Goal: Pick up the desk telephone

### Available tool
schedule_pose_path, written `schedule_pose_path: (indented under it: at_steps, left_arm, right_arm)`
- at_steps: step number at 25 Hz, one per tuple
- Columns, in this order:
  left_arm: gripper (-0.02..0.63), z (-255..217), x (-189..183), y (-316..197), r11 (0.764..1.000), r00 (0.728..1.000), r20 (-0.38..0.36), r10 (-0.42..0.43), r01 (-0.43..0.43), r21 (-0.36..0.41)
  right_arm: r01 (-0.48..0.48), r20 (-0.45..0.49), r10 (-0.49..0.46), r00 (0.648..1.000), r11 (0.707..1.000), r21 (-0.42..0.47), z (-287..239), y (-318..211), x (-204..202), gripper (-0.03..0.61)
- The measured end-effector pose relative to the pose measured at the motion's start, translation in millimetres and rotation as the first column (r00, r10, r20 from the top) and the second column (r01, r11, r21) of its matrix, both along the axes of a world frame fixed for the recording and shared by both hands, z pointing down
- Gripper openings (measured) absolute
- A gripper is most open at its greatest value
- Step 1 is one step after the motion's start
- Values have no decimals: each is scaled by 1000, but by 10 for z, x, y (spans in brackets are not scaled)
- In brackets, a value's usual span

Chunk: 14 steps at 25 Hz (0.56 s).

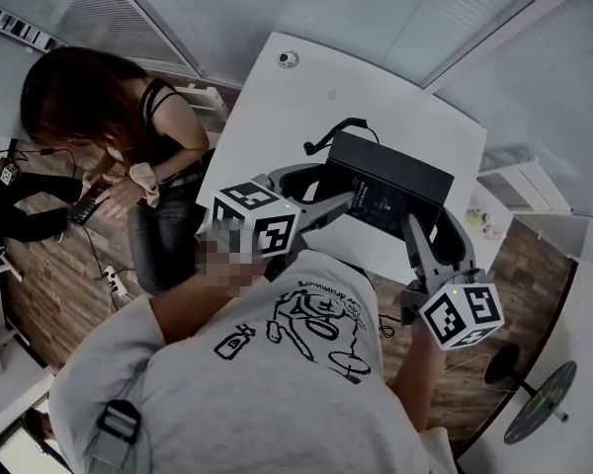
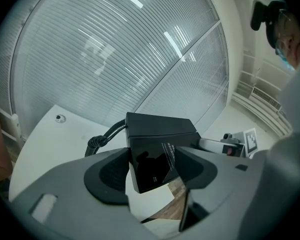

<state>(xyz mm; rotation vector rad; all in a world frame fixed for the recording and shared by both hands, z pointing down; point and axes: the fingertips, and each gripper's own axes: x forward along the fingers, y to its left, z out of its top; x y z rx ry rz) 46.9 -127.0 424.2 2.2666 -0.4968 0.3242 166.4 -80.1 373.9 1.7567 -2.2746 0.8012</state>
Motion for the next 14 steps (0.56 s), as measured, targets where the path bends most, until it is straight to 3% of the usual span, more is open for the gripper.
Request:
schedule_pose_path:
  at_steps: [14]
  left_arm:
    - [279, 45, 15, 10, 1000, 1000, 2, 3, -3, -10]
  right_arm:
    - [-2, -1, 2, 1000, 1000, 2, 22, 3, 7, 219]
